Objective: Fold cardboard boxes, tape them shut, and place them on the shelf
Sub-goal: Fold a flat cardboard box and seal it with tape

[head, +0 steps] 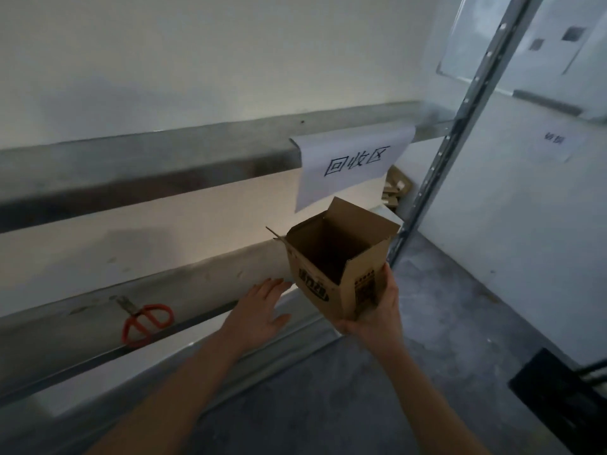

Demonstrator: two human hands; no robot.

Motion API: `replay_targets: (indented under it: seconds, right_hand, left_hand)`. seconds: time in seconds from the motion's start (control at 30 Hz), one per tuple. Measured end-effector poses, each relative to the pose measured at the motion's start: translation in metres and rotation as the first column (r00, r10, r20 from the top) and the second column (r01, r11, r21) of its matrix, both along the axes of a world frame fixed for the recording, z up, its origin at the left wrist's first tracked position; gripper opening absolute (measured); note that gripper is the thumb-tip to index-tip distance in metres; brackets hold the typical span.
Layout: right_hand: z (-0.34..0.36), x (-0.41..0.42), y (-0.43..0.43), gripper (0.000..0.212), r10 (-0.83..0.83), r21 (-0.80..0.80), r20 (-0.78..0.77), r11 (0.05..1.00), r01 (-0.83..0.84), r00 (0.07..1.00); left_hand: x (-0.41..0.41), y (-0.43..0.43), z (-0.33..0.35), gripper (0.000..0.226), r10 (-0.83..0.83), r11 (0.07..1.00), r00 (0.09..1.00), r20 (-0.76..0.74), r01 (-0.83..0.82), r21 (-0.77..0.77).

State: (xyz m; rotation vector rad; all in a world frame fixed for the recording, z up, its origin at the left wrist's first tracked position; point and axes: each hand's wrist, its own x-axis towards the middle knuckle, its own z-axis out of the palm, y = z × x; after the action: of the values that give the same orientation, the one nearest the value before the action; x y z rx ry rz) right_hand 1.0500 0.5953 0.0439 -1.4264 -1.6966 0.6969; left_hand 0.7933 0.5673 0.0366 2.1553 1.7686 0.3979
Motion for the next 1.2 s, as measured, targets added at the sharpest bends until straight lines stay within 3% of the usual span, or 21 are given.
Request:
replay_targets:
  seconds: [0.23,0.37,0.47,0.57,0.7,0.77,0.87,1.0,1.2]
  right_hand:
    - [-0.010,0.084,0.075,0.147,-0.012,-0.062,-0.003,0.998,0.012,1.000]
    - [-0.020,0.099,0.127,0.150,0.003,-0.082,0.014,0.997,-0.002,1.000]
    - [-0.033,0.099,0.167,0.151,0.044,-0.053,-0.022,0.998,-0.045,0.999]
    - [-0.039,0.096,0.194,0.146,0.072,-0.065,-0.089,0.995,-0.078,0.993]
    - [-0.055,0.101,0.220,0.139,0.150,-0.143,-0.196,0.973,-0.180,0.969]
    - [-0.062,0.106,0.233,0.122,0.154,-0.200,-0.242,0.958,-0.204,0.958]
    - [-0.071,0.110,0.260,0.098,0.140,-0.265,-0.258,0.941,-0.209,0.956]
    - [-0.084,0.107,0.298,0.091,0.155,-0.307,-0.260,0.923,-0.234,0.953]
    - [-0.100,0.107,0.323,0.078,0.156,-0.354,-0.252,0.904,-0.241,0.955]
  left_hand:
    - [0.093,0.071,-0.012,0.066,-0.009,0.999,1.000,0.016,0.010,-0.032]
    - [0.132,0.116,-0.014,0.071,0.060,0.994,0.977,0.206,-0.039,-0.105]
    - [0.165,0.148,-0.014,0.083,0.178,0.970,0.859,0.480,-0.072,-0.231]
    - [0.190,0.173,-0.021,0.095,0.275,0.946,0.702,0.657,-0.077,-0.314]
    - [0.204,0.199,-0.031,0.096,0.409,0.912,0.467,0.784,-0.173,-0.372]
    - [0.204,0.209,-0.035,0.086,0.440,0.898,0.413,0.798,-0.228,-0.377]
    - [0.202,0.226,-0.040,0.075,0.472,0.879,0.426,0.772,-0.294,-0.375]
    - [0.201,0.255,-0.057,0.062,0.522,0.841,0.440,0.731,-0.407,-0.356]
    - [0.197,0.272,-0.078,0.069,0.557,0.820,0.451,0.697,-0.433,-0.375]
